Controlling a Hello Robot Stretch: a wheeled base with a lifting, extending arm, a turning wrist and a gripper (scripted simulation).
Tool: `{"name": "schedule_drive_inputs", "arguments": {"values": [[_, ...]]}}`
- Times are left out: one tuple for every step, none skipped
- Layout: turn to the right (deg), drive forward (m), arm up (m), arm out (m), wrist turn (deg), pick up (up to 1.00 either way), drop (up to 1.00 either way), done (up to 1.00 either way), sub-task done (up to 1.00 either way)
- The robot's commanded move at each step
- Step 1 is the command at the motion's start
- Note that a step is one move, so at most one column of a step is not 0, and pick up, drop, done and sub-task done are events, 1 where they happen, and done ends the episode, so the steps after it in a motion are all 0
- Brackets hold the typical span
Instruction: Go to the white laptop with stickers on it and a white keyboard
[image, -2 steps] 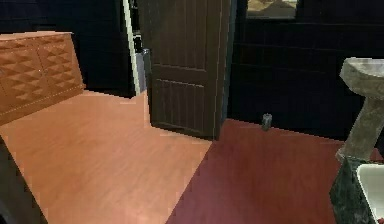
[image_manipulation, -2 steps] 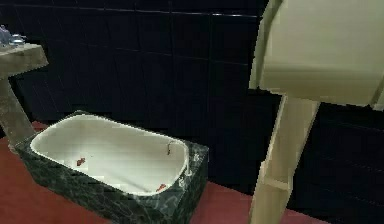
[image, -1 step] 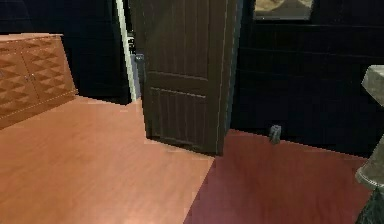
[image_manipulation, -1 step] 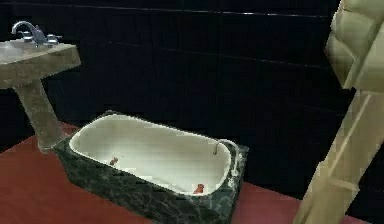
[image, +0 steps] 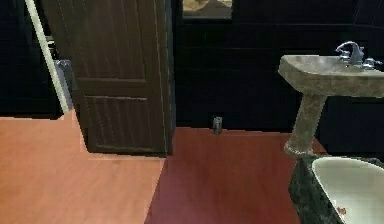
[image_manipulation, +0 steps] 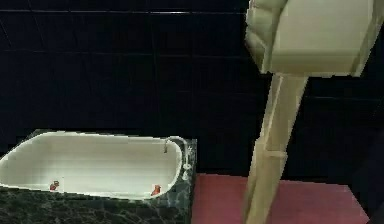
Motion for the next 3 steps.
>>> {"name": "schedule_drive_inputs", "arguments": {"values": [[0.0,0.30,0.00,0.00,0.0,0.00,0.00,0.00,0.00],[-45.0,0.00,0.00,0.00,0.0,0.00,0.00,0.00,0.00],[-6.0,0.00,0.00,0.00,0.0,0.00,0.00,0.00,0.00]]}}
